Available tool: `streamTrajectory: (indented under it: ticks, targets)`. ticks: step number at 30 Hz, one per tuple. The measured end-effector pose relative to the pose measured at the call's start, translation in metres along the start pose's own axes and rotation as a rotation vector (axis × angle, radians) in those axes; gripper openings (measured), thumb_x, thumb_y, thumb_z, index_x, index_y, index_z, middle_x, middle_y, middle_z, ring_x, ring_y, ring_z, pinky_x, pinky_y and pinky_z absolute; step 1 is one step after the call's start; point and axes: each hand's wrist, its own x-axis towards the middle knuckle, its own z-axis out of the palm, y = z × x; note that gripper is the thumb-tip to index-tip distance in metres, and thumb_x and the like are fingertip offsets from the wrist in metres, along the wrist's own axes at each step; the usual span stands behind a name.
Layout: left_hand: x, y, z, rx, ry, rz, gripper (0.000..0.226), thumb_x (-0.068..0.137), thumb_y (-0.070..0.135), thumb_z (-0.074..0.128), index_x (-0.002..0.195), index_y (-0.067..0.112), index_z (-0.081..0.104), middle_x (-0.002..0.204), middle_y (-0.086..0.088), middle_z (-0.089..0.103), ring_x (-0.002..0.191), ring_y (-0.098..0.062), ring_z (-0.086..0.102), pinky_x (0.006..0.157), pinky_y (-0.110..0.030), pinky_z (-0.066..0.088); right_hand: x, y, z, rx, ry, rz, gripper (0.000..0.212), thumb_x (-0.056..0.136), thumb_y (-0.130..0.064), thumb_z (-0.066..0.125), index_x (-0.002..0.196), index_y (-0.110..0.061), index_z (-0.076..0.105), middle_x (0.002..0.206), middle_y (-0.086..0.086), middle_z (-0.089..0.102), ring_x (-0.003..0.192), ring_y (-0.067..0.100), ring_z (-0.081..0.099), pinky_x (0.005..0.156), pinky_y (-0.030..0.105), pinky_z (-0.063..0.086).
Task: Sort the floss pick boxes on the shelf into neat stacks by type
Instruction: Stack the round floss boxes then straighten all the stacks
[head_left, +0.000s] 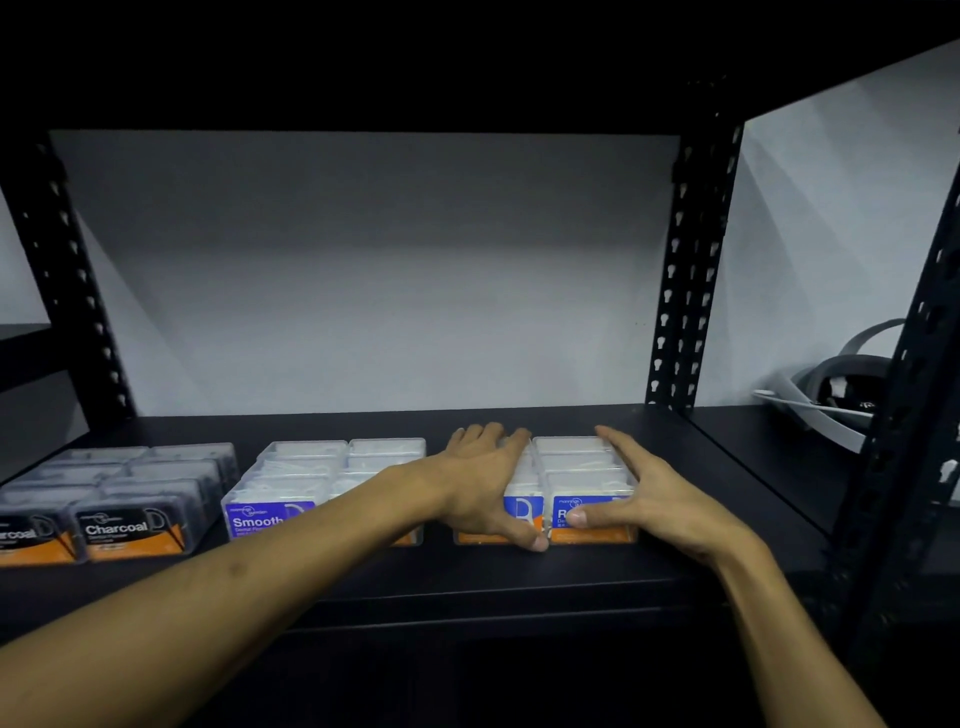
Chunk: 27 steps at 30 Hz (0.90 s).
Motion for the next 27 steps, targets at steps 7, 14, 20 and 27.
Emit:
streamTrajectory:
  ticks: [7, 14, 20, 27]
  targets:
    - [0.001, 0.006, 0.001, -0.022, 0.029, -0.012, 0.118, 0.066, 0.076, 0.071, 0.154, 0.019, 0.018, 0.143, -0.01, 0.039, 0.13, -0.03, 0.038, 0.113, -0.043, 0.03, -0.002, 0.001, -0.004, 0.017, 0.014, 0.0, 0.127, 0.05, -0.039, 0.098, 0.155, -0.029, 0.029, 0.13, -0.019, 0.056, 0.116, -0.003, 0.056, 0.097, 0.018, 0.042]
    - [0.008, 0.028, 0.004, -0.074, 0.098, 0.003, 0.117, 0.064, 0.076, 0.073, 0.153, 0.018, 0.023, 0.144, -0.007, 0.042, 0.129, -0.027, 0.041, 0.113, -0.042, 0.031, -0.016, 0.009, -0.022, 0.044, 0.038, 0.011, 0.121, 0.052, -0.029, 0.096, 0.154, -0.025, 0.032, 0.134, -0.014, 0.056, 0.113, -0.008, 0.054, 0.091, 0.012, 0.042]
    - [0.013, 0.038, 0.006, -0.101, 0.146, -0.009, 0.123, 0.058, 0.079, 0.073, 0.154, 0.022, 0.023, 0.147, -0.005, 0.041, 0.133, -0.028, 0.038, 0.116, -0.045, 0.027, -0.024, 0.013, -0.03, 0.07, 0.049, 0.036, 0.129, 0.051, -0.031, 0.096, 0.158, -0.023, 0.023, 0.128, -0.019, 0.057, 0.114, -0.007, 0.057, 0.092, 0.011, 0.043]
    - [-0.019, 0.048, 0.002, -0.679, 0.425, -0.167, 0.103, 0.076, 0.086, 0.046, 0.158, 0.032, 0.016, 0.167, 0.004, 0.01, 0.153, -0.017, 0.011, 0.122, -0.045, 0.013, -0.031, 0.017, -0.027, 0.253, 0.115, 0.026, 0.157, 0.034, -0.059, 0.096, 0.159, -0.024, 0.01, 0.163, -0.002, 0.028, 0.141, 0.008, 0.04, 0.116, 0.038, 0.038]
